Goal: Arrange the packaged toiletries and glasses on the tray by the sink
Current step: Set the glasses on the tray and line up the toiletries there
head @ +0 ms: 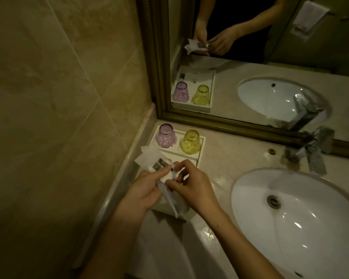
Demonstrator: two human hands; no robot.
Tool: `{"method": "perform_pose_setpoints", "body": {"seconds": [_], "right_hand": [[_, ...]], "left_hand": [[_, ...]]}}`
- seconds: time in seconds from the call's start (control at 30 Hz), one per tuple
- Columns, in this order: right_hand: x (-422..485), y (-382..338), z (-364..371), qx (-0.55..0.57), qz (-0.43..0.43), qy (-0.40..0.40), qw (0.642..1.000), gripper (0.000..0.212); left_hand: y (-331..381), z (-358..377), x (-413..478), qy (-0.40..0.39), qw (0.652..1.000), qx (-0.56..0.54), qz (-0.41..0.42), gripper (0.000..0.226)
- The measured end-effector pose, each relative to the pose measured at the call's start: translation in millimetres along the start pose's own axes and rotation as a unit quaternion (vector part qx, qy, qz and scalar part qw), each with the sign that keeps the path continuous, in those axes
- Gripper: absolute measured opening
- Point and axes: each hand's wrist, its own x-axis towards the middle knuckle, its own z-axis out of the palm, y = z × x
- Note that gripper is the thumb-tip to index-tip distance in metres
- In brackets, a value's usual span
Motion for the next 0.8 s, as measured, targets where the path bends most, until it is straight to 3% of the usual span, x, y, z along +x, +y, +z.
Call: {"method": "perform_pose_setpoints", "body": {"seconds": [0.13, 0.3, 0.43, 0.53, 0.67, 0.8], "right_hand": [[3.8, 0.2, 4.4, 0.031, 0.002, -0.025, 0.999, 0.03], [7.6, -0.1, 3.8, 0.09, 0.033, -0.04, 0.995, 0.022], [6.9, 20.0, -20.0, 0.204, 0.074, 0.005, 0.976, 0.019], [13.0, 57.3, -18.4, 0.01, 0.083, -0.005, 0.996, 0.011], [4.7, 87.0, 28.1, -0.162, 0.066, -0.126, 0.976, 0.013], [-1.0, 94.4, 54.1, -0.283, -0.005, -0.114, 0.952, 0.018]], "left_hand": [[-1.9, -4.7, 5.4, 0.004, 1.0, 0.008, 0.004, 0.054], [1.7, -18.4, 14.7, 0.019, 0.999, -0.03, -0.034, 0.048], [22.3, -29.9, 15.6, 0.028, 0.999, -0.041, 0.015, 0.043], [41.0, -41.5, 16.7, 0.045, 0.997, -0.043, 0.045, 0.048], [50.8, -44.1, 18.9, 0.044, 0.997, -0.041, 0.039, 0.053], [43.6, -33.1, 17.6, 0.038, 0.999, -0.027, 0.027, 0.058]]}}
